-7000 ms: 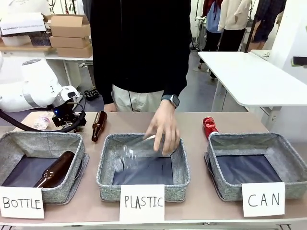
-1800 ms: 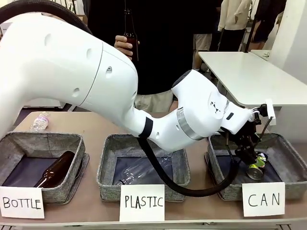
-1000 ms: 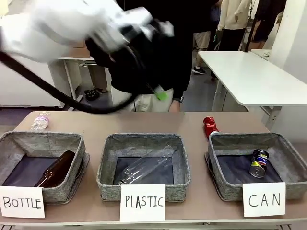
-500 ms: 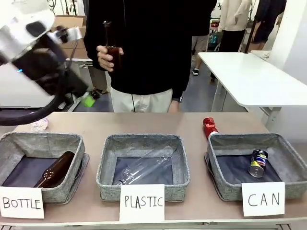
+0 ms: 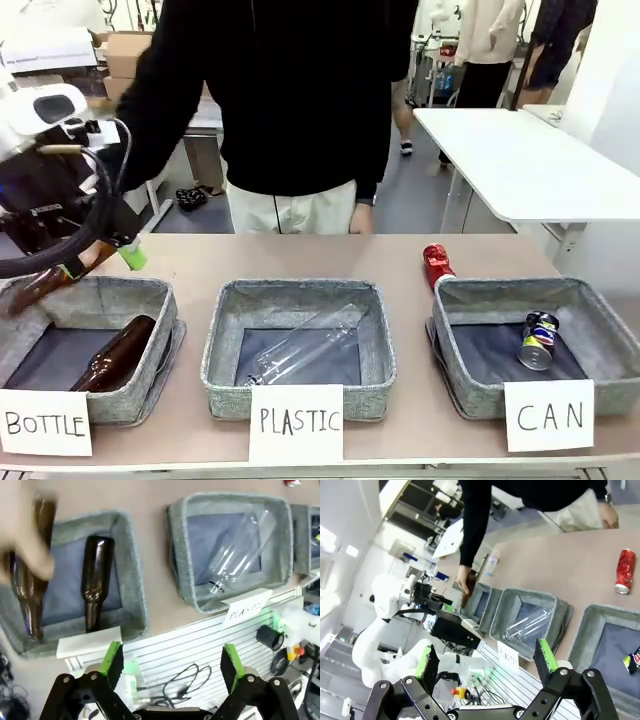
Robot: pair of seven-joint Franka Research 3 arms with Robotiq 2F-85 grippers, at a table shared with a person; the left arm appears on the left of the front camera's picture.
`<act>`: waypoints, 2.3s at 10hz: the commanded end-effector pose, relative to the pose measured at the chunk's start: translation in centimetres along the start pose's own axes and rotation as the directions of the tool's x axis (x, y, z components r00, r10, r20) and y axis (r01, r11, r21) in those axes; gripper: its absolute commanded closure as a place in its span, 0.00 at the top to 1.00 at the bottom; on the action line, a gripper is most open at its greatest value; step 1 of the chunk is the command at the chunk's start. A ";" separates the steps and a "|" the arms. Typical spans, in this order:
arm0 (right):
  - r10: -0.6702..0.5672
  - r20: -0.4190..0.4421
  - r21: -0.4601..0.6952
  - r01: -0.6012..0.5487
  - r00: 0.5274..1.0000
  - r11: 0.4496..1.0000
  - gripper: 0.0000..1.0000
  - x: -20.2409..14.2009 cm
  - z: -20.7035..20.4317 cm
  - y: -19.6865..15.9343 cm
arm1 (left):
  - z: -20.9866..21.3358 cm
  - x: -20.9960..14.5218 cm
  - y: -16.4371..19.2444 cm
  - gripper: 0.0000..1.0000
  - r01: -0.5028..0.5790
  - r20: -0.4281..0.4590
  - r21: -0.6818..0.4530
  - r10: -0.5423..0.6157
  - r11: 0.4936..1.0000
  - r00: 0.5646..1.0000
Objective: Sort the can waste into the basket.
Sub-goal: Pick up the can waste from the table and place it in the right Fabric basket.
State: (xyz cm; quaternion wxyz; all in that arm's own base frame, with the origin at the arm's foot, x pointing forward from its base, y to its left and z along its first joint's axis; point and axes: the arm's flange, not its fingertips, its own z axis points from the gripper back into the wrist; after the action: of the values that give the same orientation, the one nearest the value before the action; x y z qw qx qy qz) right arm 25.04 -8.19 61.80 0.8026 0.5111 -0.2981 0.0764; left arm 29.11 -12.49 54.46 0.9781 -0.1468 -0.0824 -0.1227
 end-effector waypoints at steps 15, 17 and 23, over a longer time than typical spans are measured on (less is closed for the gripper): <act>0.288 -0.462 -0.404 -0.488 0.839 0.773 1.00 2.4 -15.0 1.0 | -0.2 0.5 0.0 1.00 0.061 0.020 -0.032 -0.061 0.998 0.998; 0.210 -0.467 -0.497 -0.451 0.859 0.742 1.00 4.0 -18.8 -2.4 | -0.2 0.5 0.0 1.00 0.061 0.020 -0.032 -0.061 0.998 0.998; 0.299 -0.503 -0.402 -0.526 0.811 0.750 1.00 2.8 -15.5 0.4 | -0.2 0.5 0.0 1.00 0.061 0.020 -0.032 -0.061 0.998 0.998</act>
State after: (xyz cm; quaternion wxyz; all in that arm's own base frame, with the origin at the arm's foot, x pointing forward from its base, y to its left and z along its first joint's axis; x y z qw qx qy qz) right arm 33.43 5.06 59.17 0.9141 0.1647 -0.2464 0.2766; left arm 29.59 -12.82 54.46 0.9728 -0.1562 -0.0891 -0.1463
